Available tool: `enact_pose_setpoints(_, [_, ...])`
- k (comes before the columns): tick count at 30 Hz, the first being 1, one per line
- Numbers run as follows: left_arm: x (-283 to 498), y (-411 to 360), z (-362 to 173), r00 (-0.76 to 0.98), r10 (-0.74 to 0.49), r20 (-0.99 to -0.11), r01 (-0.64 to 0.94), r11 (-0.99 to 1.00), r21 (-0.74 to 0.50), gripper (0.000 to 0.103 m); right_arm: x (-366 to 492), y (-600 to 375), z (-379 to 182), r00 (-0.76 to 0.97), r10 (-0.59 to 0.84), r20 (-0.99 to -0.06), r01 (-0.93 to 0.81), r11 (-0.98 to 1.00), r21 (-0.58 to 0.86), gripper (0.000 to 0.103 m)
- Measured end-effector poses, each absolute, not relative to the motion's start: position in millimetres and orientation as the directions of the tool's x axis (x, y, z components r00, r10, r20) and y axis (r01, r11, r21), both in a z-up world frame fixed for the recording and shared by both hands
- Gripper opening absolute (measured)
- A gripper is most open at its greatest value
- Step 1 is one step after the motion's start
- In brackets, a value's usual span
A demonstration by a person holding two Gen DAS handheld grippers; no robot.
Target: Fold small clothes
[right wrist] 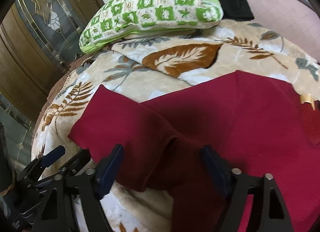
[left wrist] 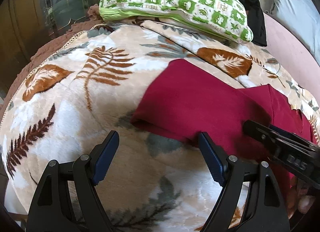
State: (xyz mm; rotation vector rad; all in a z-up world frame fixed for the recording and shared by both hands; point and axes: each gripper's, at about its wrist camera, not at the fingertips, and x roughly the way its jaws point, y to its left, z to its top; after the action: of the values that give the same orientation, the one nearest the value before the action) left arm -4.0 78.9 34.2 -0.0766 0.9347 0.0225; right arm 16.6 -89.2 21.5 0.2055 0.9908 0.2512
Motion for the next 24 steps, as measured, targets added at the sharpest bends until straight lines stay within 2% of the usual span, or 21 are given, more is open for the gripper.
enact_pose_setpoints(1, [-4, 80, 35, 0.595, -0.012, -0.804, -0.055, 0.997, -0.056, 0.082, 17, -87, 20, 0.524, 0.304, -0.795, -0.122, 0.951, 0.283, 0.042])
enact_pose_setpoints(2, [-4, 82, 36, 0.596, -0.01, -0.803, -0.06, 0.997, -0.056, 0.082, 18, -85, 20, 0.529, 0.307, -0.791, -0.131, 0.951, 0.281, 0.034])
enact_pose_setpoints(4, [-5, 84, 38, 0.597, -0.009, -0.802, -0.065, 0.996, -0.059, 0.082, 18, -81, 22, 0.542, 0.296, -0.787, -0.14, 0.955, 0.263, 0.011])
enact_pose_setpoints(5, [-5, 84, 39, 0.599, -0.009, -0.801, -0.067, 0.996, -0.061, 0.082, 17, -82, 26, 0.547, 0.298, -0.782, -0.143, 0.954, 0.263, 0.005])
enact_pose_setpoints(11, [-10, 85, 58, 0.624, -0.025, -0.781, -0.074, 0.993, -0.09, 0.082, -9, -118, 88, 0.653, 0.307, -0.692, -0.157, 0.949, 0.273, 0.005])
enact_pose_setpoints(15, [-15, 71, 74, 0.645, -0.046, -0.763, -0.046, 0.994, -0.099, 0.082, -30, -168, 136, 0.719, 0.24, -0.653, -0.113, 0.966, 0.232, 0.005])
enact_pose_setpoints(20, [-17, 45, 81, 0.649, -0.072, -0.757, 0.0, 0.995, -0.095, 0.082, -55, -241, 161, 0.743, 0.06, -0.667, 0.018, 0.994, 0.109, 0.005])
enact_pose_setpoints(24, [-17, 13, 83, 0.646, -0.1, -0.757, 0.052, 0.995, -0.087, 0.082, -60, -296, 143, 0.686, -0.072, -0.724, 0.153, 0.987, 0.047, 0.005])
